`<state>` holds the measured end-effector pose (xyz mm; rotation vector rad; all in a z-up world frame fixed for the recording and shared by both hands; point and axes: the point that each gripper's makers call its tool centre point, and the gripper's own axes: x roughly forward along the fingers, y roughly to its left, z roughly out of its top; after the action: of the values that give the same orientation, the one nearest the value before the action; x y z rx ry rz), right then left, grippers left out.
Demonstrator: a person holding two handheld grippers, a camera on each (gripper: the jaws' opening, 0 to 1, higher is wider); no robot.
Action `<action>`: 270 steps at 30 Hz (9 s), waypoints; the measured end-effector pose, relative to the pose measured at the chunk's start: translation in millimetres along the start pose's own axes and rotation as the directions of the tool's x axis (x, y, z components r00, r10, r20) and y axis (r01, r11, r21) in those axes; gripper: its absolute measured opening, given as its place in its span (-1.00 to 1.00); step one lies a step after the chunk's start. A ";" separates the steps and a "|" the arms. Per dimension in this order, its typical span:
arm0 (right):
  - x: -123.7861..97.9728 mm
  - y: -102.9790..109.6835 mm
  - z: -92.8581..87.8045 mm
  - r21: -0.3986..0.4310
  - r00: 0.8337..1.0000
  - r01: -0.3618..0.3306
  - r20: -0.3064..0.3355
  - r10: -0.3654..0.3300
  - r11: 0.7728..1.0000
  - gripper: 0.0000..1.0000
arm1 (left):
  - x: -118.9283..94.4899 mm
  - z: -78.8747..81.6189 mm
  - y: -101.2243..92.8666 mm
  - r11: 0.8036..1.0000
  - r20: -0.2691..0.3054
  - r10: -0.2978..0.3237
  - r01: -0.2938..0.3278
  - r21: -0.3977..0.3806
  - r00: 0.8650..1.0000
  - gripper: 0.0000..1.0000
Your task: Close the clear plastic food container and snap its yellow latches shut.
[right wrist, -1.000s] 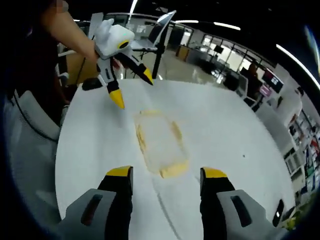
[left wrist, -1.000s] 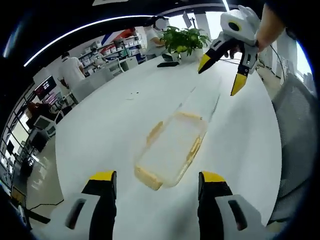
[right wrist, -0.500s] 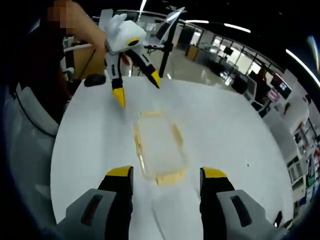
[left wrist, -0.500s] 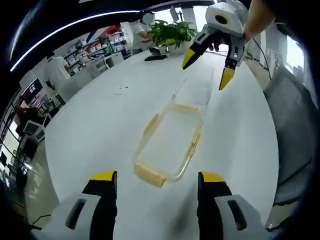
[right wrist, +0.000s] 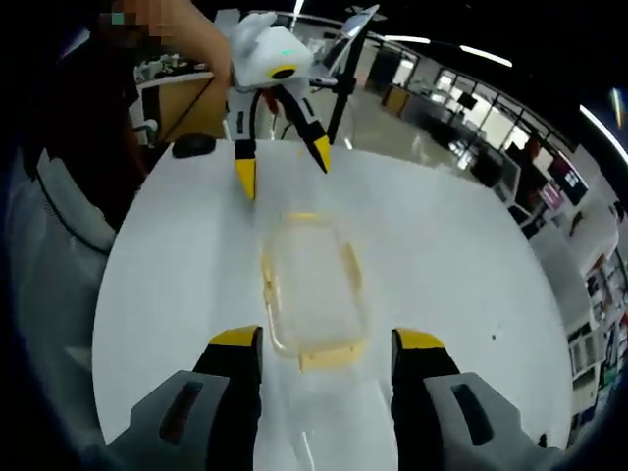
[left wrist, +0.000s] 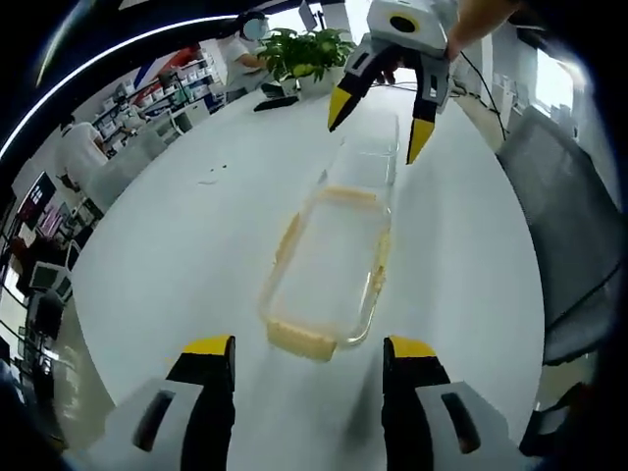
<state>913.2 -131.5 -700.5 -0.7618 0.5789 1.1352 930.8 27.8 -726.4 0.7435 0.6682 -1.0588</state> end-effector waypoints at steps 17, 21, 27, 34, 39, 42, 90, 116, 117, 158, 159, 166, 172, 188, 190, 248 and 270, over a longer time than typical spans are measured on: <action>22.4 -1.2 -9.4 0.004 0.992 -0.087 -0.094 0.087 0.996 -0.01 | 13.0 -7.3 3.3 0.988 -0.059 -0.113 0.118 0.095 0.992 0.09; 26.3 -0.5 -11.6 -0.008 0.987 -0.114 -0.116 0.113 0.993 -0.02 | 16.1 -10.7 1.3 0.983 -0.073 -0.144 0.151 0.104 0.987 0.08; 33.6 5.5 -20.3 0.015 0.969 -0.179 -0.169 0.179 0.984 0.00 | 22.6 -16.3 2.6 0.977 -0.101 -0.180 0.189 0.096 0.979 0.07; 39.8 4.2 -26.9 0.008 0.959 -0.199 -0.206 0.197 0.980 0.02 | 29.7 -17.2 4.7 0.975 -0.111 -0.190 0.201 0.099 0.975 0.07; 44.0 5.4 -35.4 0.005 0.947 -0.221 -0.236 0.216 0.975 0.01 | 33.8 -20.6 4.6 0.972 -0.127 -0.196 0.210 0.106 0.972 0.08; 46.7 7.3 -40.5 0.000 0.939 -0.238 -0.255 0.231 0.971 0.00 | 33.5 -19.7 3.0 0.970 -0.128 -0.205 0.218 0.105 0.970 0.07; 65.4 9.1 -60.4 -0.013 0.893 -0.307 -0.349 0.283 0.952 0.01 | 49.9 -22.1 -6.9 0.948 -0.066 -0.297 0.303 0.100 0.953 -0.02; 67.9 5.4 -62.5 -0.017 0.892 -0.313 -0.349 0.288 0.949 -0.10 | 51.8 -18.1 -10.9 0.938 -0.049 -0.320 0.323 0.127 0.946 -0.15; 67.6 5.3 -62.6 -0.018 0.892 -0.314 -0.349 0.289 0.949 -0.10 | 51.9 -18.0 -10.7 0.937 -0.049 -0.320 0.324 0.128 0.946 -0.16; 66.5 6.4 -55.8 -0.057 0.879 -0.319 -0.390 0.273 0.946 -0.31 | 50.1 -31.3 1.2 0.938 -0.089 -0.316 0.325 0.119 0.944 -0.36; 66.4 6.4 -53.9 -0.063 0.880 -0.319 -0.390 0.271 0.946 -0.31 | 48.2 -32.8 1.6 0.938 -0.091 -0.317 0.326 0.116 0.944 -0.37; 63.0 7.2 -42.0 -0.082 0.880 -0.332 -0.385 0.277 0.940 -0.32 | 33.5 -30.2 -2.4 0.943 -0.101 -0.306 0.316 0.103 0.947 -0.37; 57.8 9.3 -29.1 -0.090 0.882 -0.342 -0.373 0.287 0.935 -0.31 | 13.5 -28.5 -4.2 0.946 -0.118 -0.298 0.309 0.097 0.947 -0.36; 9.3 5.0 -9.7 -0.111 0.888 -0.354 -0.351 0.296 0.929 -0.31 | -22.8 14.6 -14.8 0.950 -0.145 -0.280 0.296 0.102 0.949 -0.36; 1.5 3.2 -12.8 -0.110 0.887 -0.356 -0.352 0.298 0.928 -0.31 | -23.1 22.8 -17.0 0.949 -0.143 -0.282 0.298 0.102 0.949 -0.36; -114.3 -40.1 -166.2 -0.031 0.885 -0.298 -0.384 0.264 0.954 -0.30 | 88.7 173.1 -53.2 0.923 -0.126 -0.304 0.324 0.206 0.944 -0.36; -105.5 -41.4 -181.6 -0.025 0.866 -0.318 -0.414 0.280 0.948 -0.30 | 103.2 173.9 -59.2 0.919 -0.141 -0.312 0.336 0.206 0.940 -0.36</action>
<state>912.4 -344.3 -724.4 -1.0254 1.0296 1.3041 933.5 -182.7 -718.6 0.9119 0.7875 -1.4256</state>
